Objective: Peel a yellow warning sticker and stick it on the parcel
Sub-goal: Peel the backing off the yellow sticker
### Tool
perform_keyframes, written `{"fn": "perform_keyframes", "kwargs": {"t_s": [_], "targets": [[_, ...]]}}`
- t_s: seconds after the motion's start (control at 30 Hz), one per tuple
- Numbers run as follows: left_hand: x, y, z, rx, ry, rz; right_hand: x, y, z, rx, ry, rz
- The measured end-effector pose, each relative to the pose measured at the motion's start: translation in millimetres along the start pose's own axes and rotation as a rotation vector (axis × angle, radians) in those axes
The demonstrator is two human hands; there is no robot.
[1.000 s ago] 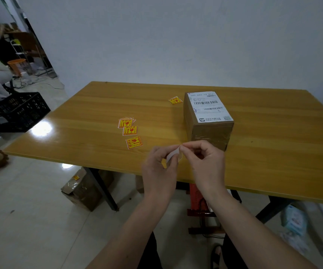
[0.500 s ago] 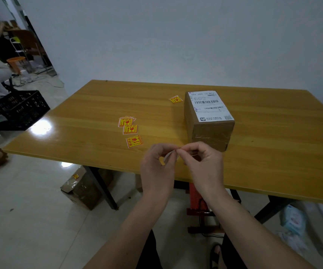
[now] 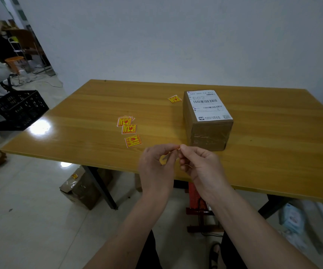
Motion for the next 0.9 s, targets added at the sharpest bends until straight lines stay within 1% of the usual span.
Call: {"fn": "perform_keyframes", "kwargs": {"t_s": [0.3, 0.47, 0.9], "targets": [[-2.1, -0.9, -1.4, 0.019, -0.028, -0.041, 2.8, -2.0, -0.8, 0.026, 0.019, 0.031], [-2.1, -0.1, -2.0, 0.053, -0.061, 0.008, 4.4, -3.8, -0.4, 0.052, 0.035, 0.044], [-1.0, 1.4, -3.8, 0.045, -0.063, 0.032, 4.6, -6.2, -1.7, 0.039, 0.029, 0.027]]}}
Point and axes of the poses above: each hand's wrist, its own z-axis towards the middle knuckle, its own x-axis out of the palm, y = z × x, the point moved 6 cm from there along z, towards the middle knuckle, and after that the axes turned 12 degrees about -x, right-handed, at the moved point
